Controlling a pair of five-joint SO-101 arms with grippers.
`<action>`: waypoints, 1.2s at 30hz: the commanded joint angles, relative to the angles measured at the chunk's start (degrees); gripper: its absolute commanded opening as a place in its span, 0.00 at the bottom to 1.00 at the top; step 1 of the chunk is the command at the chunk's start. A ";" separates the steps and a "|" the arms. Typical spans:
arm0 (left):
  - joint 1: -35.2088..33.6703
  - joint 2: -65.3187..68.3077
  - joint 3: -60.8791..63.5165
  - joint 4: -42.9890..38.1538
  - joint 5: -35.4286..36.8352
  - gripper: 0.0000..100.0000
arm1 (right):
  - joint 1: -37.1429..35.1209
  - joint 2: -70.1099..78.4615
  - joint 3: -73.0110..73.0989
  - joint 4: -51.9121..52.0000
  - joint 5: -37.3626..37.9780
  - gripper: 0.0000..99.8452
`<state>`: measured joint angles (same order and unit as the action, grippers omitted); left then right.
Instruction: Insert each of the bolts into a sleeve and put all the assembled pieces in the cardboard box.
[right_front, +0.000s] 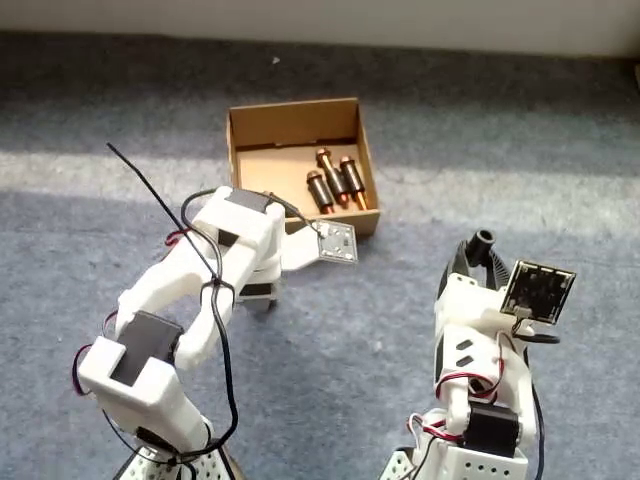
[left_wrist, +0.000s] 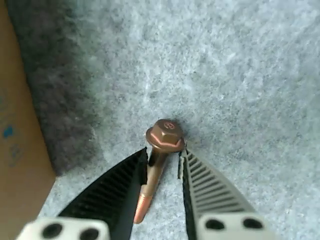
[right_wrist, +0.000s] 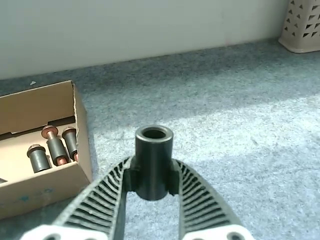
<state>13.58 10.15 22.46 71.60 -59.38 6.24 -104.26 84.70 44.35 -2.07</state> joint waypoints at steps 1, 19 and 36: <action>0.31 0.48 -1.36 0.26 -0.26 0.13 | -1.19 -0.92 -0.31 -1.54 0.88 0.01; 3.56 3.65 -1.27 -5.45 15.56 0.01 | -1.19 -0.92 -0.31 -1.54 0.88 0.01; 3.74 -33.63 19.38 -18.99 35.96 0.01 | -5.58 -0.92 -0.31 -1.01 0.97 0.01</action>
<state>16.40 -12.18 36.62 59.03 -29.23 3.96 -104.26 84.70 44.35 -1.89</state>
